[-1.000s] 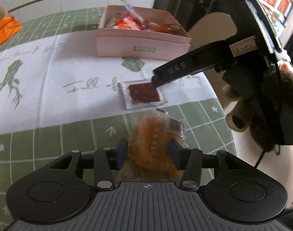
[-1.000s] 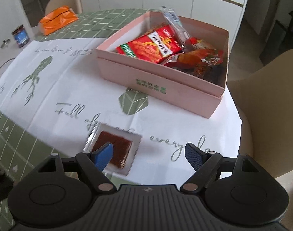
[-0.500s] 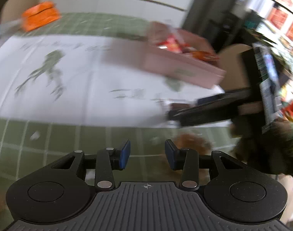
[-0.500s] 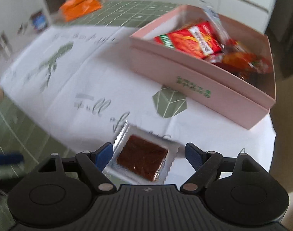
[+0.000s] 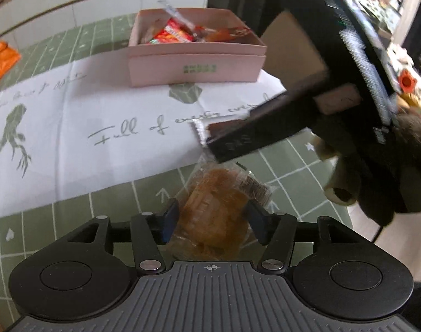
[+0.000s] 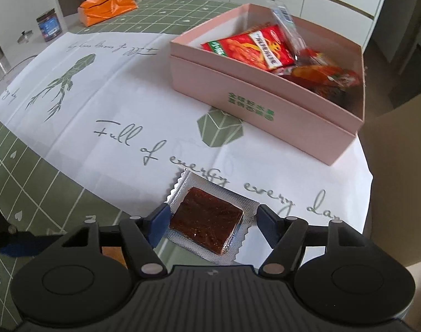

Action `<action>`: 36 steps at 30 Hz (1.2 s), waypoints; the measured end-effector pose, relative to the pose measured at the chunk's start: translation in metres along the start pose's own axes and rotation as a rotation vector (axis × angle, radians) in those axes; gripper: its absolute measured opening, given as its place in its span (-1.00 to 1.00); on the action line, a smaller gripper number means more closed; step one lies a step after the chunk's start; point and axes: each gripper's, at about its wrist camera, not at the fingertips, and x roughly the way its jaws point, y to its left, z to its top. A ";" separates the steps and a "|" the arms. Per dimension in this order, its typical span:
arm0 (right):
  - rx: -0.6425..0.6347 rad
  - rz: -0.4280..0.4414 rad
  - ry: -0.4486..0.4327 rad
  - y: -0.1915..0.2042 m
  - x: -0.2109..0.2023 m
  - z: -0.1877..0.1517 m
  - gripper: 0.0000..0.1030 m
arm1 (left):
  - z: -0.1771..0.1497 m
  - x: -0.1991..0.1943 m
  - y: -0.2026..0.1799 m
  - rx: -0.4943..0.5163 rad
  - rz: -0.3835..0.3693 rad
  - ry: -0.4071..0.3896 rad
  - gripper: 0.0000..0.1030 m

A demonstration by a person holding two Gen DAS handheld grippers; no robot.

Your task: Organize snacks

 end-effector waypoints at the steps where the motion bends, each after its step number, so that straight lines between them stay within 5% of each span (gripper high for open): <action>1: 0.007 0.004 0.000 -0.002 -0.001 -0.001 0.35 | 0.000 -0.001 0.004 -0.016 0.018 -0.005 0.19; 5: 0.074 0.026 0.006 -0.013 -0.009 -0.004 0.39 | -0.001 -0.008 0.031 -0.123 0.133 -0.031 0.18; 8: 0.152 0.033 -0.044 -0.027 -0.020 -0.009 0.51 | -0.003 -0.013 0.054 -0.213 0.147 -0.037 0.17; 12: 0.201 -0.104 -0.101 -0.040 -0.018 -0.005 0.51 | 0.000 -0.013 0.058 -0.232 0.147 -0.029 0.17; 17: 0.179 -0.200 -0.063 -0.045 0.001 -0.003 0.50 | 0.002 -0.012 0.052 -0.213 0.165 -0.015 0.16; 23: 0.199 -0.139 -0.052 -0.038 -0.009 -0.029 0.54 | 0.001 -0.012 0.053 -0.237 0.156 -0.015 0.16; 33: 0.148 -0.096 -0.081 -0.009 -0.022 -0.069 1.00 | 0.004 -0.012 0.054 -0.241 0.131 -0.010 0.14; 36: 0.153 -0.104 -0.092 -0.007 -0.023 -0.070 1.00 | 0.004 -0.024 0.056 -0.243 0.070 -0.050 0.08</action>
